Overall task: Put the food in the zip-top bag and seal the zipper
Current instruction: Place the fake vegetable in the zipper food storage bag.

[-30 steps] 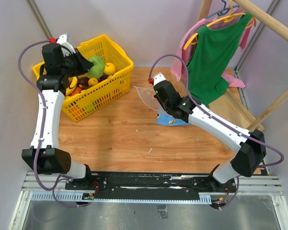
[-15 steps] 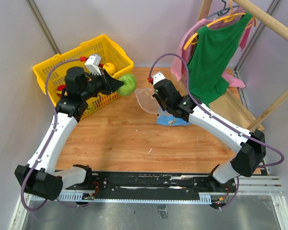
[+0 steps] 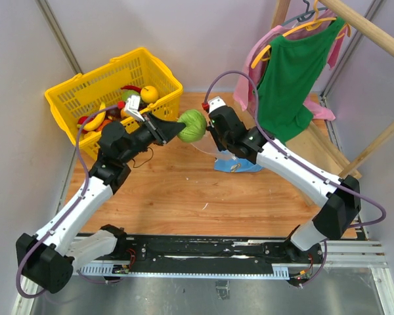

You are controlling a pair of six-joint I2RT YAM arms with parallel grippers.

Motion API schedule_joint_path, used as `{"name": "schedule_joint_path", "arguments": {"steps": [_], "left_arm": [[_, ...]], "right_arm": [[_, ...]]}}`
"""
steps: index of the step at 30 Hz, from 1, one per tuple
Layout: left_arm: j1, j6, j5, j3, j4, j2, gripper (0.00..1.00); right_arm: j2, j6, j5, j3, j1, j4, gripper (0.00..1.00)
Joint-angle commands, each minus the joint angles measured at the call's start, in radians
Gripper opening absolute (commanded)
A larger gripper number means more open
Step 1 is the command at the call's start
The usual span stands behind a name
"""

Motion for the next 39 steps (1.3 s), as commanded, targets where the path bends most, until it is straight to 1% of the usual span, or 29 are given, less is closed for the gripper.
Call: {"name": "schedule_joint_path", "arguments": {"steps": [1, 6, 10, 13, 18, 23, 27, 30, 33, 36, 39], "left_arm": [[-0.079, -0.183, -0.099, -0.052, 0.142, -0.006, 0.0], [-0.137, -0.284, -0.202, -0.117, 0.149, -0.026, 0.0], [-0.156, -0.356, -0.3, -0.176, 0.103, -0.066, 0.0], [-0.159, -0.396, -0.329, -0.196, 0.066, -0.068, 0.0], [-0.162, -0.432, -0.377, -0.185, -0.06, -0.05, 0.0], [-0.162, -0.46, -0.453, -0.162, -0.18, -0.048, 0.0], [-0.162, -0.474, -0.489, -0.141, -0.239, -0.036, 0.0], [-0.162, -0.49, -0.502, -0.136, -0.236, -0.035, 0.0], [-0.164, -0.489, -0.493, -0.118, -0.229, -0.022, 0.0], [-0.167, -0.488, -0.483, -0.087, -0.284, 0.021, 0.01], [-0.168, -0.507, -0.468, -0.092, -0.272, 0.036, 0.0]], "right_arm": [[0.019, 0.076, -0.018, 0.043, -0.012, -0.029, 0.01], [0.023, 0.136, -0.028, 0.041, -0.016, -0.033, 0.0], [0.012, 0.181, -0.038, 0.028, -0.028, -0.026, 0.01], [-0.002, 0.202, -0.075, 0.013, -0.031, 0.004, 0.01], [-0.013, 0.216, -0.134, 0.002, -0.031, 0.034, 0.01], [-0.029, 0.216, -0.189, -0.022, -0.032, 0.074, 0.01], [-0.039, 0.208, -0.234, -0.04, -0.031, 0.1, 0.01], [-0.046, 0.2, -0.276, -0.056, -0.032, 0.126, 0.0], [-0.045, 0.204, -0.301, -0.064, -0.032, 0.137, 0.0], [-0.048, 0.204, -0.332, -0.066, -0.032, 0.149, 0.0], [-0.051, 0.196, -0.372, -0.075, -0.032, 0.174, 0.01]]}}
